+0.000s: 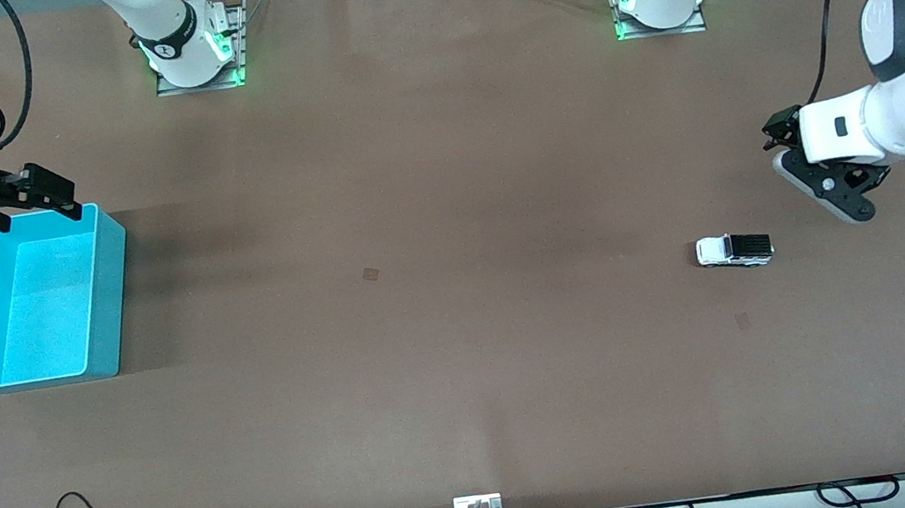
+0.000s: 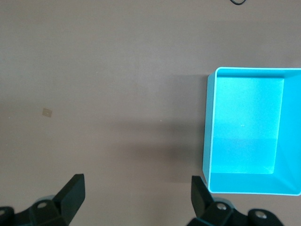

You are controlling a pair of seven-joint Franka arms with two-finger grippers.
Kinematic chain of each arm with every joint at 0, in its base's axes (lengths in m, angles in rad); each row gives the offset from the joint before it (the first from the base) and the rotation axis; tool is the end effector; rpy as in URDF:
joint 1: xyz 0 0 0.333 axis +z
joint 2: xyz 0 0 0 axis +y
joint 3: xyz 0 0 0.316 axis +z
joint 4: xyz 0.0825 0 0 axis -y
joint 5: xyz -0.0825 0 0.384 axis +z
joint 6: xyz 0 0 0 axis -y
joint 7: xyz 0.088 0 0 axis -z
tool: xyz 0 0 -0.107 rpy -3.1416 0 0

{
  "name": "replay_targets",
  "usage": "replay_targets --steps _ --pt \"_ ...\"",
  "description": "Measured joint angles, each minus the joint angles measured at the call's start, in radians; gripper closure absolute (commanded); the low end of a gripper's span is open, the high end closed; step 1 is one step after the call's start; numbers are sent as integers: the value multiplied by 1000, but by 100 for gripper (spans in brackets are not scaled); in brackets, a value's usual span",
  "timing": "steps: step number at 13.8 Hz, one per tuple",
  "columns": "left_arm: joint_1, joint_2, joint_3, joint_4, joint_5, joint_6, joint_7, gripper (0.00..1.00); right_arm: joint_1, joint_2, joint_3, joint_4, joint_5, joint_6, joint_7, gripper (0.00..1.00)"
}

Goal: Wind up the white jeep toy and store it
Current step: 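Lower the left gripper onto the white toy jeep and grasp it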

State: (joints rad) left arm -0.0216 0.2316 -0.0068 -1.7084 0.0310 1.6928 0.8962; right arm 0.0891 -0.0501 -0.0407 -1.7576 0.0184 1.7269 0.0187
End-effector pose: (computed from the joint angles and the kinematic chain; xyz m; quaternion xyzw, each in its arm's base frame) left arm 0.5997 -0.0138 0.4348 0.8864 -0.4459 -0.1178 0.0389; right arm 0.5476 0.0278 0.5769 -0.9998 -0.0135 -0.0093 0.0104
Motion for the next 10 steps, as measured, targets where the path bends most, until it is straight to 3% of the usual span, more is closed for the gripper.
replay_targets --steps 4,10 --pt "14 105 2 -49 42 198 368 0 0 0 0 0 0 0 0 0" --pt "14 144 2 -296 101 653 594 0 0 0 0 1 0 0 0 0"
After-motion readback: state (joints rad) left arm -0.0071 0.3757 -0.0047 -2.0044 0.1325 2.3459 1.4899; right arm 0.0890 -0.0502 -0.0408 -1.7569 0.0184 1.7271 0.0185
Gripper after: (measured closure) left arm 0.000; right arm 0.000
